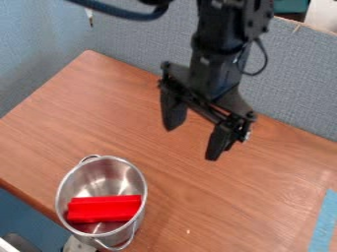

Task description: Put the red object in the metal pot

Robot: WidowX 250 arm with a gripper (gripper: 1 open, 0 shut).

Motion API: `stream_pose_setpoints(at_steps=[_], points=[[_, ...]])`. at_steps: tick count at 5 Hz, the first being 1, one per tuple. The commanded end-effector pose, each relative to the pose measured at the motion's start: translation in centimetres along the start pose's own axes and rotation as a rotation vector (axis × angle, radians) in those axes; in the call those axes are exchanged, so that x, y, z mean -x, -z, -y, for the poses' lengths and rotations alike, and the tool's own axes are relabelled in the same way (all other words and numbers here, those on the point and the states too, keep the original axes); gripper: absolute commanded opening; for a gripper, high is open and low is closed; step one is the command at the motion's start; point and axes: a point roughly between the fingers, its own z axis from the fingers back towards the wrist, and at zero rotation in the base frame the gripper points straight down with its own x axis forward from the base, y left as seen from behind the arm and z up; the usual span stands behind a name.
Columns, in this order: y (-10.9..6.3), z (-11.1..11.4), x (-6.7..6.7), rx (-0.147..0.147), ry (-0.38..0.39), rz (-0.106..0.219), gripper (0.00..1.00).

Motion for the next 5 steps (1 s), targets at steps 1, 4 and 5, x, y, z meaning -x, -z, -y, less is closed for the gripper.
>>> stream_pose_setpoints(at_steps=[1, 4, 5], points=[[-0.5, 0.0, -1.0, 0.001, 0.084, 0.026, 1.00], [0.3, 1.7, 1.7, 0.013, 0.326, 0.017, 1.00], [0.0, -1.0, 2.9, -0.011, 0.430, 0.035, 1.00]])
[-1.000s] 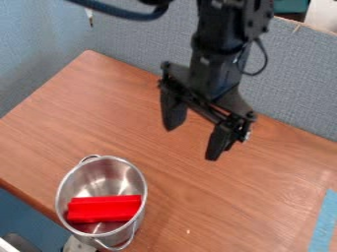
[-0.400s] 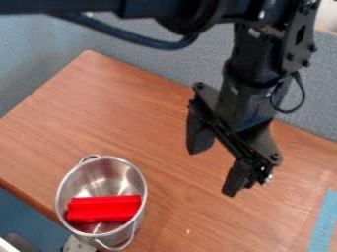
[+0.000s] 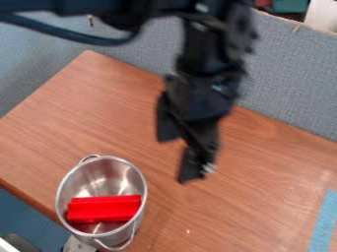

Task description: Put the red object in the metal pot

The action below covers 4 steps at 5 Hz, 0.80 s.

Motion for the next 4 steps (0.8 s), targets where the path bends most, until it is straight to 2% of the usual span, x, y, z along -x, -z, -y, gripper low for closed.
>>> stream_pose_setpoints(at_steps=[1, 2, 3, 4], points=[[0.4, -3.3, 0.2, -0.009, -0.086, 0.039, 0.00], [1.5, -6.3, 0.2, -0.005, -0.156, 0.035, 1.00], [2.3, -9.2, 4.2, -0.019, -0.035, 0.035, 0.00], [2.9, -9.2, 5.9, -0.030, 0.093, 0.037, 0.00]])
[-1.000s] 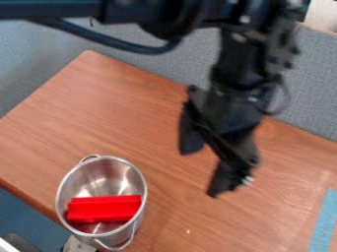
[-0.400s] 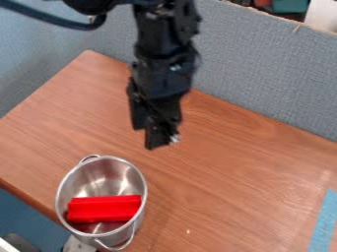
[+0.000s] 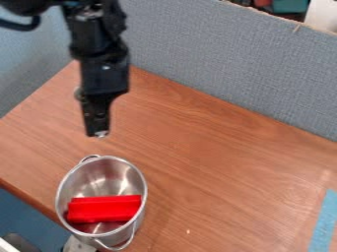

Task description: Put the red object in the metal pot

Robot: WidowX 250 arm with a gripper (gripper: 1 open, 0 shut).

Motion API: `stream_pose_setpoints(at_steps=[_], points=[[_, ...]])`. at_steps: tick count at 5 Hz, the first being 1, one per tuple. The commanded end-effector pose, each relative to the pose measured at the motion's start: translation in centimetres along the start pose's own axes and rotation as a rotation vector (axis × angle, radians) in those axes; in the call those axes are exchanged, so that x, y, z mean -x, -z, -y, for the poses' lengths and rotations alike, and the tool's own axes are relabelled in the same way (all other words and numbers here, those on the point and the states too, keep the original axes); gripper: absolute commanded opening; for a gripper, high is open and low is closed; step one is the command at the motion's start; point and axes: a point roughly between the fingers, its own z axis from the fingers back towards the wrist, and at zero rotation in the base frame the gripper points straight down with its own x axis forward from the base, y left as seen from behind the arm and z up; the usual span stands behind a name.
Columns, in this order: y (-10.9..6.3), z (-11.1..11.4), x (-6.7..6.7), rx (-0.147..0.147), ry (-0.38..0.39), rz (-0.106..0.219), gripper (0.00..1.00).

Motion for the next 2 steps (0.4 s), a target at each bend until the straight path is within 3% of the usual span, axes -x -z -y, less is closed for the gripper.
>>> stream_pose_setpoints(at_steps=[1, 2], points=[[0.2, -1.3, 3.6, -0.030, 0.254, 0.011, 0.00], [2.8, 1.1, 2.5, -0.004, 0.208, 0.015, 0.00]])
